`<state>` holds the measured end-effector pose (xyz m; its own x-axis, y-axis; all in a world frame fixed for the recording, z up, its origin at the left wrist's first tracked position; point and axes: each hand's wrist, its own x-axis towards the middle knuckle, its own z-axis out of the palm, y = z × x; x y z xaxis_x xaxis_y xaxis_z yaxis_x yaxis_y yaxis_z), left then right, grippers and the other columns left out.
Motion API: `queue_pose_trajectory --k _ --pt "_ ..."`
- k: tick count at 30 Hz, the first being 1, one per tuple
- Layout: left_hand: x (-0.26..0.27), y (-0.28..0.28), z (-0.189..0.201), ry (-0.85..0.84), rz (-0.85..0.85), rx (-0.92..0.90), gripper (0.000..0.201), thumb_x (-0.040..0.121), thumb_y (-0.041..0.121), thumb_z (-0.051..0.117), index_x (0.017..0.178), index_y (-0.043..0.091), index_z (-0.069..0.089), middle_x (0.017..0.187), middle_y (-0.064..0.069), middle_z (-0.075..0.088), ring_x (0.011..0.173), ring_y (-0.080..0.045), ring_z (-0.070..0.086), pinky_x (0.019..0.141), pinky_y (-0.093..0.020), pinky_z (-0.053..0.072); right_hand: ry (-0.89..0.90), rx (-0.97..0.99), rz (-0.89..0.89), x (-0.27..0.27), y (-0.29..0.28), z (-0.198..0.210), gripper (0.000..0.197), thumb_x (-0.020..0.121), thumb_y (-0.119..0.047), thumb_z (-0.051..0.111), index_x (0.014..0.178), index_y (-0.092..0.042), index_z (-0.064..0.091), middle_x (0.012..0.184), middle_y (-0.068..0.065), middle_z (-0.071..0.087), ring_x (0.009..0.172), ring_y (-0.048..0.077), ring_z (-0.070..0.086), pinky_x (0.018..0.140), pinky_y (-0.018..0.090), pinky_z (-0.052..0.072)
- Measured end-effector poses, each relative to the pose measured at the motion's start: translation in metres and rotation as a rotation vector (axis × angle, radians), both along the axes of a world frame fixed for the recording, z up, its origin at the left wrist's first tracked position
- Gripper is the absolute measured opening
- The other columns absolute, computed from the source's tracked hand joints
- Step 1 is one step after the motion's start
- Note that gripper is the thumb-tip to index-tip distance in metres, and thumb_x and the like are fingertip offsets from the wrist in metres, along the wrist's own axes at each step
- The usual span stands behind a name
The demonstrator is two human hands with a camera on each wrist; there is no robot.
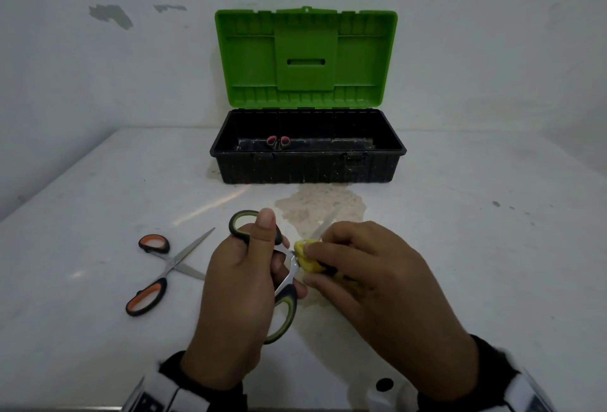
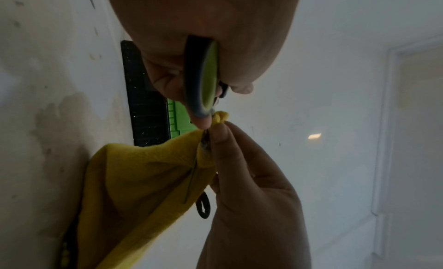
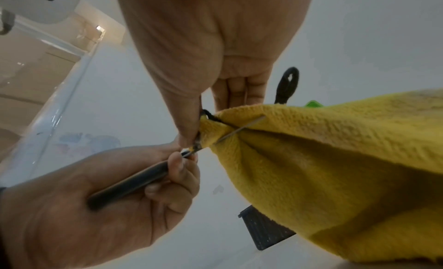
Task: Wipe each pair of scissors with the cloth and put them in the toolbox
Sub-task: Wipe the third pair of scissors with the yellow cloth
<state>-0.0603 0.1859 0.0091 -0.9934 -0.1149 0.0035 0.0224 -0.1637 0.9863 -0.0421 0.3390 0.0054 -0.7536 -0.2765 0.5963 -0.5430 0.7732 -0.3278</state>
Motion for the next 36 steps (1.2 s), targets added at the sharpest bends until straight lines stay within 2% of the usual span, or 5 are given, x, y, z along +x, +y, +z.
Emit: queue_pose_trajectory --k 3,13,18,26,36 --pt "0.001 0.001 -0.002 0.003 -0.015 -0.026 0.063 0.085 0.056 0.041 0.079 -0.004 0.058 0.046 0.0 0.033 0.049 -0.029 0.048 0.044 -0.023 0.05 0.042 -0.017 0.013 -0.003 0.0 -0.003 0.02 0.091 -0.031 0.064 0.101 -0.019 0.077 0.092 -0.004 0.07 0.081 0.014 0.061 0.069 0.036 0.053" --pt "0.0 0.0 0.004 0.003 -0.067 -0.072 0.062 0.082 0.058 0.037 0.08 0.0 0.059 0.064 -0.019 0.04 0.063 -0.037 0.046 0.043 -0.02 0.049 0.037 -0.11 -0.034 -0.009 0.005 0.003 0.019 0.091 -0.033 0.064 0.098 -0.021 0.077 0.09 -0.008 0.073 0.083 0.004 0.061 0.076 0.028 0.052" --pt "0.004 -0.002 0.01 0.005 -0.067 -0.101 0.06 0.082 0.056 0.038 0.081 -0.001 0.059 0.072 -0.043 0.041 0.063 -0.037 0.047 0.042 -0.019 0.048 0.022 -0.17 -0.032 -0.009 0.007 0.006 0.016 0.088 -0.03 0.07 0.098 -0.02 0.077 0.09 -0.009 0.073 0.083 0.003 0.062 0.079 0.02 0.051" --pt "0.005 -0.006 0.013 0.038 -0.113 -0.123 0.064 0.08 0.057 0.038 0.084 -0.004 0.056 0.066 -0.018 0.045 0.061 -0.034 0.046 0.043 -0.02 0.05 0.06 -0.332 -0.088 -0.009 0.013 0.007 0.012 0.084 -0.026 0.071 0.092 -0.019 0.078 0.086 -0.011 0.072 0.082 0.003 0.064 0.077 0.015 0.051" --pt "0.006 -0.011 0.026 0.042 -0.142 -0.13 0.061 0.084 0.054 0.037 0.085 -0.004 0.056 0.068 -0.04 0.038 0.058 -0.037 0.049 0.043 -0.019 0.049 0.109 -0.347 -0.11 -0.007 0.013 0.014 0.004 0.084 -0.019 0.076 0.088 -0.017 0.078 0.082 -0.009 0.072 0.079 0.004 0.065 0.075 0.017 0.051"
